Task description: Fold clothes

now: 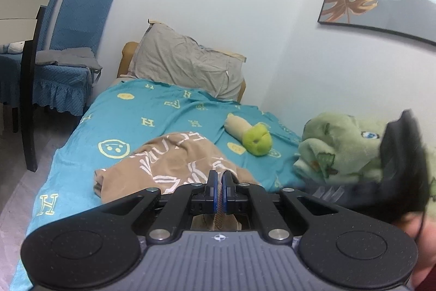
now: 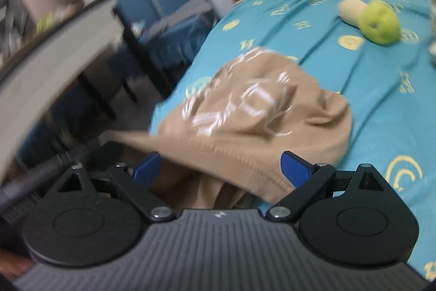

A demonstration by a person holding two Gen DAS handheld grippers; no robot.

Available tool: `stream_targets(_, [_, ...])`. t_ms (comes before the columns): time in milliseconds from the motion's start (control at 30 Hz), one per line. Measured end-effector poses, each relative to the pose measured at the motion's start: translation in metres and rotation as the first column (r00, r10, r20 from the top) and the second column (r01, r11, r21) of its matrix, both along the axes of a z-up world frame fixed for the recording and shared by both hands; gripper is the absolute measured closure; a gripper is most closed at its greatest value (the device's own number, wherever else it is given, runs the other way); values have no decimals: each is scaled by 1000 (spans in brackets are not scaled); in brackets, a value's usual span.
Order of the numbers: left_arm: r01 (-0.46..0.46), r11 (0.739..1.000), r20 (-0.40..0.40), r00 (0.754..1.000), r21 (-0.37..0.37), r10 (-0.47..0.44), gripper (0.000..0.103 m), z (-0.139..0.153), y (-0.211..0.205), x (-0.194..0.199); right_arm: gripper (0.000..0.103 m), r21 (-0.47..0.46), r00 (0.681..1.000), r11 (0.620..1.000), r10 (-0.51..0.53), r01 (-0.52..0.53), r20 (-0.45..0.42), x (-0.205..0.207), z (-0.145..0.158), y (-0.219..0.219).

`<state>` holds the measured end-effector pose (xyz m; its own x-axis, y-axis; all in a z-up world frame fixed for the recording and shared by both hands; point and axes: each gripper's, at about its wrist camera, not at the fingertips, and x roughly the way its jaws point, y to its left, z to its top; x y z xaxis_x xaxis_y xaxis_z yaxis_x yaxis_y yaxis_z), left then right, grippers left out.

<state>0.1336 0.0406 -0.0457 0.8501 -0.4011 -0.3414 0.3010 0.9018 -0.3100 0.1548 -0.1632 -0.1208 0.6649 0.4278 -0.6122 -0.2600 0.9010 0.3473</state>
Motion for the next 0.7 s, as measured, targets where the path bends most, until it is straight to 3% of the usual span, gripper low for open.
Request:
stream_targets(133, [-28,999,29,999,-18,28,100,4,5,-6,7,-112,987,981,-159,161,35,9,-13,2])
stream_targets(200, [-48,998,48,998,-28,49,100,7,8,-8,7,-120,956,948,-292,295,44,14,-21,-14])
stream_targets(333, [-53,999,37,998,8,53,100,4,4,-10,7,-131,873,869,-486,477,-40,22,-42,-52])
stream_targets(433, [-25,996,-20,999,81,26,100,-9,-9,-5,7,-109,835,835,-547,540,-56,20,-46,-64])
stream_targets(567, [19,984,-98,995,175,-2,99,-28,-26,0,7,-85,820,816,-566,572,86,8,-26,-57])
stream_targets(667, [56,969,-156,988,242,-18,90,-41,-39,5,7,-56,818,818,-563,572,119,2,-20,-58])
stream_targets(700, [64,961,-164,986,268,-20,83,-45,-42,5,7,-54,817,818,-565,573,114,5,-21,-59])
